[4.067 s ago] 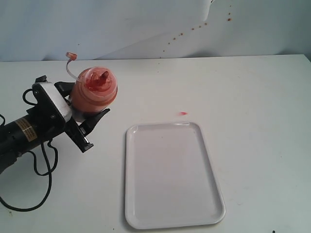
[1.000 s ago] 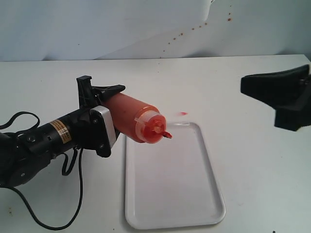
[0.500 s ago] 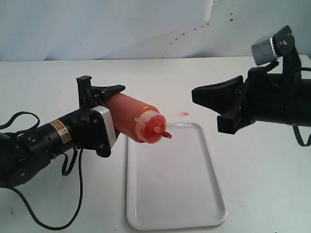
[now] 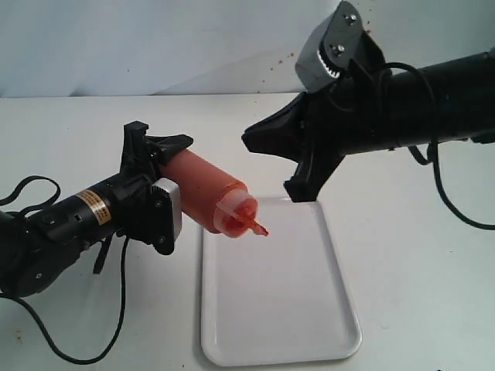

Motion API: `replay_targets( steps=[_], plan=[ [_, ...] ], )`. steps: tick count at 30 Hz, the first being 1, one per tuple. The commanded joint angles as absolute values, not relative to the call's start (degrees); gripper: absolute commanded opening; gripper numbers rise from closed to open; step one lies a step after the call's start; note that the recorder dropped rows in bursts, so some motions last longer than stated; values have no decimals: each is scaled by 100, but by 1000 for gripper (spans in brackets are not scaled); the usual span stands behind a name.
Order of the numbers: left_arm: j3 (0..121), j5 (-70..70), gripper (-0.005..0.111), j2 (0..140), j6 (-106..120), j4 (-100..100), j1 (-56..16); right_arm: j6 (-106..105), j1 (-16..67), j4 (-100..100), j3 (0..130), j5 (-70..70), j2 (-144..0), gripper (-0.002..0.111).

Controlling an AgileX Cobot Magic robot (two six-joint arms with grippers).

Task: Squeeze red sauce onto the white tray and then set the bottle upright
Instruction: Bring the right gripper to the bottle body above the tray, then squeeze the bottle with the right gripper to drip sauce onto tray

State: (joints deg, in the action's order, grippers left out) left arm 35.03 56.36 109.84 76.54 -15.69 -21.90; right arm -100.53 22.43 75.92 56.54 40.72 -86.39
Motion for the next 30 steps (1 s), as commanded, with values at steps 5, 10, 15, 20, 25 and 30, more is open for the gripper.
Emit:
replay_targets(
  steps=[5, 10, 15, 20, 25, 30],
  plan=[
    [3552, 6184, 0, 10896, 9326, 55, -2989, -9846, 2690, 7552, 5812, 4068, -9225, 0],
    [3552, 6473, 0, 10896, 9812, 469, -3259, -9294, 2690, 6787, 5812, 3778, -9294, 0],
    [3552, 6617, 0, 10896, 10209, 667, -3259, -8685, 2690, 5997, 5812, 3485, -9405, 0],
    [3353, 6996, 0, 10885, 10209, 473, -3259, -8687, 2746, 5907, 5812, 3183, -9785, 0],
    [3353, 6996, 0, 10883, 10209, 442, -3259, -8687, 2860, 5842, 5812, 2968, -10085, 0],
    [3353, 6996, 0, 10883, 10209, 389, -3259, -8687, 2860, 5842, 5812, 2913, -10096, 2]
  ],
)
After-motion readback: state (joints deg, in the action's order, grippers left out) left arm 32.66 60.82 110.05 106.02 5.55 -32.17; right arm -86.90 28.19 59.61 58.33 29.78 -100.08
